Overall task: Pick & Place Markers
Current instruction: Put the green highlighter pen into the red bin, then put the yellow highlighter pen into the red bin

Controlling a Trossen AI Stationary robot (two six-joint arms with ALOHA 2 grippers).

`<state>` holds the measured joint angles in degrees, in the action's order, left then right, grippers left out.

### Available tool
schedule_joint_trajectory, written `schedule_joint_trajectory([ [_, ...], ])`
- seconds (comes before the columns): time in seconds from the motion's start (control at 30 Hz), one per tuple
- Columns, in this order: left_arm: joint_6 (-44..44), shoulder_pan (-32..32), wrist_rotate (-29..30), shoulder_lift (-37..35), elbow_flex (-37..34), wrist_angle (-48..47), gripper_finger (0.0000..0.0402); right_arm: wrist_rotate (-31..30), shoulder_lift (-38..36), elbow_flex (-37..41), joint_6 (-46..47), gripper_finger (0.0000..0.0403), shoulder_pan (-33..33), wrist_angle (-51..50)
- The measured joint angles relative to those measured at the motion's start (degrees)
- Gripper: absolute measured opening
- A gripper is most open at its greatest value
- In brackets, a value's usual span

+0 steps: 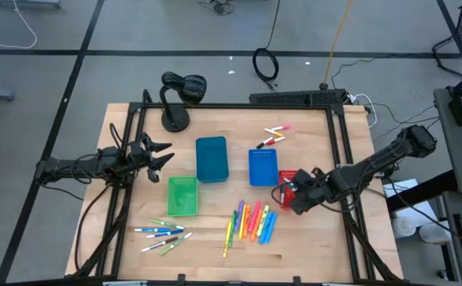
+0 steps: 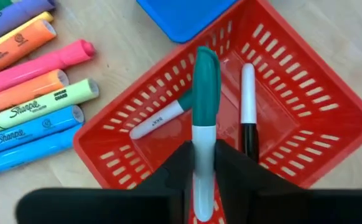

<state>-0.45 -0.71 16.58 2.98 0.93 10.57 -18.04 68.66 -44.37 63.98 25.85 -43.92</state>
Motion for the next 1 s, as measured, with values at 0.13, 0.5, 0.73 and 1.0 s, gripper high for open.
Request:
schedule_joint_trajectory([
  [0.13,-0.02,-0.01,0.00,0.01,0.00,0.00,0.0184,0.04,-0.02,0.19,-0.21,0.0086,0.00,1.16],
  [0.5,-0.02,-0.02,0.00,0.01,0.00,0.00,0.0184,-0.14,-0.02,0.19,-1.12,0.0116,0.00,2.57],
  [0.73,-0.01,-0.02,0.00,0.02,0.00,0.00,0.0184,-9.81,-0.02,0.19,-10.07,0.0118,-0.39,7.67],
  [1.0,-0.02,-0.02,0.00,0.01,0.00,0.00,0.0184,-26.65,-0.02,0.19,-40.80,0.0112,-2.82,27.39],
])
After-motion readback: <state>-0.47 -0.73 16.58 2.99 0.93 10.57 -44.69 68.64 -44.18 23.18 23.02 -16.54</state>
